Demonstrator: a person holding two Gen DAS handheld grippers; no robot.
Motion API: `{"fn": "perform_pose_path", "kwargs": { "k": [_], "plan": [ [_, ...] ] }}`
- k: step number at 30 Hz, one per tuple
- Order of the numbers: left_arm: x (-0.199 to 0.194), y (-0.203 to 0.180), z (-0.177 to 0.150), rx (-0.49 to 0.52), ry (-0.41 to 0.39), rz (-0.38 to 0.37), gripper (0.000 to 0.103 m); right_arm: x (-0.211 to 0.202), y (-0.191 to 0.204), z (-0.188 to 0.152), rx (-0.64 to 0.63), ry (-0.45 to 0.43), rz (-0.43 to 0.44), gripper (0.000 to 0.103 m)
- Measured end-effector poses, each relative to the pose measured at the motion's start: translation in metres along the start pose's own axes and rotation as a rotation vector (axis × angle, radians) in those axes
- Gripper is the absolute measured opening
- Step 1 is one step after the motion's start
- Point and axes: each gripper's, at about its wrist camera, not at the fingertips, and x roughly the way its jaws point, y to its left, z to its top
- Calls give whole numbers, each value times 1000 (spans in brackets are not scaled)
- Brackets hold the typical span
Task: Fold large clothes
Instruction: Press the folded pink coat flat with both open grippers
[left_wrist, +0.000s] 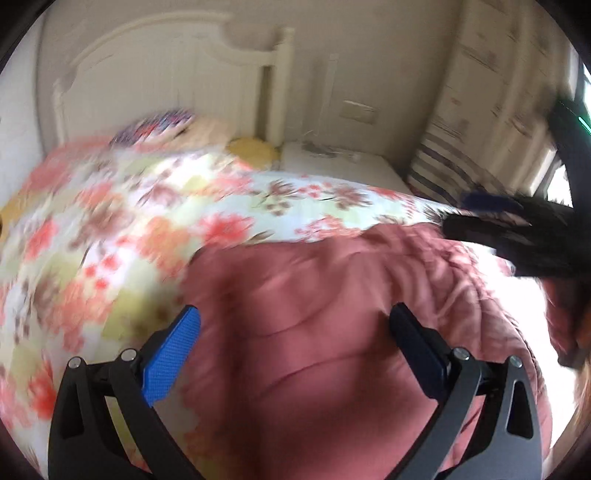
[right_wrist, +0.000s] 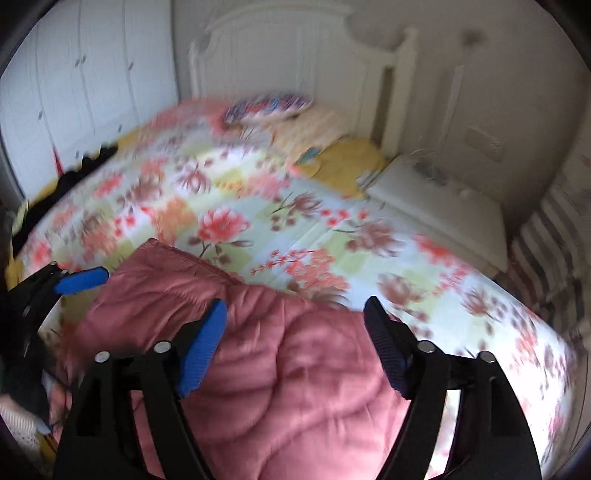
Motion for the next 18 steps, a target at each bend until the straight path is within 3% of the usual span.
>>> {"fn": "perform_pose_path", "kwargs": {
  "k": [3,6,9,11,14,17,18],
  "plan": [
    [8,16,-7,-52,38,-54,101,-18,-12,-30,58,1,-7,82],
    [19,12,-14,-27,52,-21,101,8,-15,-63,74,95,-2,82],
    [26,4,-18,26,53,21,101,26,-25,-86,179,79,49,83],
    [28,8,-19,15,58,6,101,24,-29,-86,196,78,52,83],
    [28,12,-21,-2,65,-9,101,13,-18,-81,155,58,-10,82],
    [28,11,-21,7,56,9,101,-22,-6,-76,130,-10,-36,82],
    [28,10,-21,8,55,12,101,-45,2,-74,110,-69,-11,82]
  ]
}}
